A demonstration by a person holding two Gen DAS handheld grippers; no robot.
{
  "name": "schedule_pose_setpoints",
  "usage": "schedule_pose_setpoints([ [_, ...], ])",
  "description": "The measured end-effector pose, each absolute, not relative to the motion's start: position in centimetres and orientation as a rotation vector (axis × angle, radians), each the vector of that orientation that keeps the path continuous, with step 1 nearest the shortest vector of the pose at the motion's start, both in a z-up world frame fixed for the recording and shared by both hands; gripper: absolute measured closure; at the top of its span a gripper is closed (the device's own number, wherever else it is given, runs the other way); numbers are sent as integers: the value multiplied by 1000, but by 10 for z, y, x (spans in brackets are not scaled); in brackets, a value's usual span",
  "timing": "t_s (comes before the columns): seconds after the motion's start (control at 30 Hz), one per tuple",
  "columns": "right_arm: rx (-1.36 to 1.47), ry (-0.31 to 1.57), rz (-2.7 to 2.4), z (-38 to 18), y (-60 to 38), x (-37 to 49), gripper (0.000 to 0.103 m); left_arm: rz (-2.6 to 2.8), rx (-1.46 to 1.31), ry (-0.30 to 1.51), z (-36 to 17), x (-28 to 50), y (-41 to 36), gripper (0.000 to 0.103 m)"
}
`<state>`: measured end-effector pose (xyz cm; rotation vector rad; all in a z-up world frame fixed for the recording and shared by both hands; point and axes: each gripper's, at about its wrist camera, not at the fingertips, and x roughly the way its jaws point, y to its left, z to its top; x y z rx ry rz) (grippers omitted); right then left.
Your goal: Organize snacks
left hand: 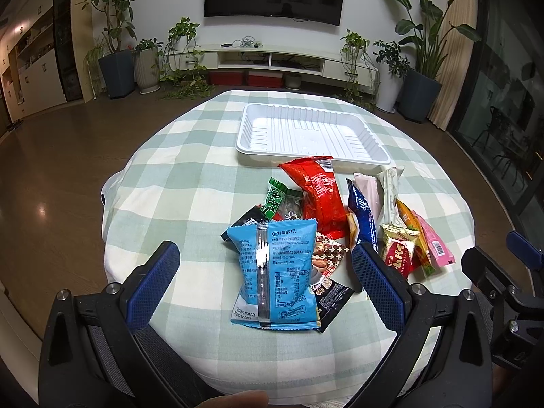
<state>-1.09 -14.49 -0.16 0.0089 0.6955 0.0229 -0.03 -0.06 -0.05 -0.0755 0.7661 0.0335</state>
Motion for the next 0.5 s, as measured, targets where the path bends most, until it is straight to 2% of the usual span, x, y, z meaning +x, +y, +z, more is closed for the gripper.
schedule_pose_setpoints([
  [0.5, 11, 721, 12, -15, -153, -18, 0, 32, -82, 758, 1, 0, 1, 0],
])
